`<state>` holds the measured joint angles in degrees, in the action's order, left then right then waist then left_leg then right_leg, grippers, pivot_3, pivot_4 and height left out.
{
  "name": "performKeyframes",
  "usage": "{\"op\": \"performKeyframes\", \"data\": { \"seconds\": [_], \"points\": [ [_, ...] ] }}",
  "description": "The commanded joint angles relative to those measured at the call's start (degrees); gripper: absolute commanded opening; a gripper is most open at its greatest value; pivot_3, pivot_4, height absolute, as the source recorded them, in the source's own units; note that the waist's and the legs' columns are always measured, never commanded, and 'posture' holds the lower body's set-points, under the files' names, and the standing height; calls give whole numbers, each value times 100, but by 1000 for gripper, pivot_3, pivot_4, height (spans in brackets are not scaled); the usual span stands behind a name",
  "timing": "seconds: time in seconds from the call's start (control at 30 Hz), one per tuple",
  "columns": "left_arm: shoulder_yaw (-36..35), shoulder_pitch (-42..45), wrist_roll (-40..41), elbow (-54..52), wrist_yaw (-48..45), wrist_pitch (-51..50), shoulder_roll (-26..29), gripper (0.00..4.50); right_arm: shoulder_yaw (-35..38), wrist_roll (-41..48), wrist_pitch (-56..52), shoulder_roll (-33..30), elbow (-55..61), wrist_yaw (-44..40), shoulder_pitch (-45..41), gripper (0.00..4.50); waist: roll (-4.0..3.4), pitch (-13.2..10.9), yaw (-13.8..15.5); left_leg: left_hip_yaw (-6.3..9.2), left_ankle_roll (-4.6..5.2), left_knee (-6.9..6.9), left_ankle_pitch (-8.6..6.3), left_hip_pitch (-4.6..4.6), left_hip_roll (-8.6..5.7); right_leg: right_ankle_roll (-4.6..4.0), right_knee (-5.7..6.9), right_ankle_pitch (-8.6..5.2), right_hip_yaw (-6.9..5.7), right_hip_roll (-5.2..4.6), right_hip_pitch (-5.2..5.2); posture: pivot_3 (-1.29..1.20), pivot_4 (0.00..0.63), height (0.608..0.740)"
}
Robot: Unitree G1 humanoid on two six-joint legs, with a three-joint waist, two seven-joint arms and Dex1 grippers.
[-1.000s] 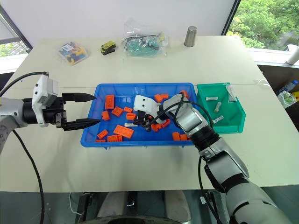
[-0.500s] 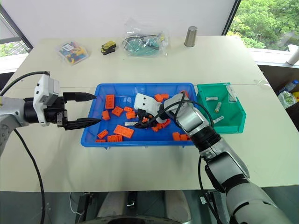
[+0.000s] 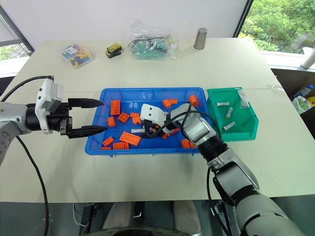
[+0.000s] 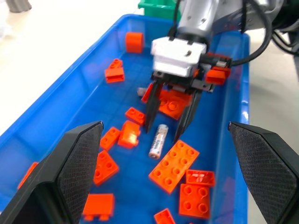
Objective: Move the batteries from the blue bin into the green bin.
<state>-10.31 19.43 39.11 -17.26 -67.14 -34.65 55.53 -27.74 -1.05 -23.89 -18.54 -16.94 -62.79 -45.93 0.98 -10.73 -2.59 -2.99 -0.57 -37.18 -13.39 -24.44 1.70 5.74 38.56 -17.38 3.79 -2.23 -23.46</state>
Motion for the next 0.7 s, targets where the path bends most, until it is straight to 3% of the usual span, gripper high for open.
{"op": "performKeyframes", "data": {
  "seconds": [0.03, 0.07, 0.2, 0.37, 0.5, 0.7],
  "points": [
    [33, -13, 62, -243, -291, 68, 143, 4500, -75, -113, 29, 58, -122, 1, -29, 383, 0, 0, 0, 0, 0, 0, 0, 1, 0, 0, 0, 0, 0, 0, 1, 0, 150, 739],
    [70, -14, 39, -248, -356, 89, 162, 4500, -54, -98, 11, 64, -89, -9, -39, 64, 0, 0, 0, 1, 0, 0, 0, 1, 0, 0, 0, 0, 0, 1, 1, 0, 150, 739],
    [176, 101, -15, -172, -489, 144, 118, 4500, 176, 141, -453, 66, 335, -51, -60, 83, 0, 0, 5, 1, 0, 0, 0, 1, 1, 0, 0, 0, 0, 2, 1, 0, 150, 739],
    [478, 344, -47, -140, -583, 217, -122, 4500, 1035, 984, -1966, -273, 1837, -69, -108, 83, 0, -1, 32, 3, 0, -4, 0, -6, -1, 0, -1, 0, -2, -1, 0, 0, 150, 739],
    [721, 617, -118, -39, -592, 276, -337, 4500, 2342, 1751, -3439, -1019, 2776, 169, -238, 83, 1, 0, 71, 9, 0, -5, 0, -7, -4, 0, -1, 0, -8, -6, 2, 0, 150, 739],
    [860, 834, -266, 250, -643, 429, -532, 4500, 3405, 1856, -3713, -2830, 2960, 321, 472, 83, 2, 0, 166, 7, 8, 0, -5, -6, -7, -1, -24, -1, -9, -8, 8, 0, 150, 739]
  ]
}}
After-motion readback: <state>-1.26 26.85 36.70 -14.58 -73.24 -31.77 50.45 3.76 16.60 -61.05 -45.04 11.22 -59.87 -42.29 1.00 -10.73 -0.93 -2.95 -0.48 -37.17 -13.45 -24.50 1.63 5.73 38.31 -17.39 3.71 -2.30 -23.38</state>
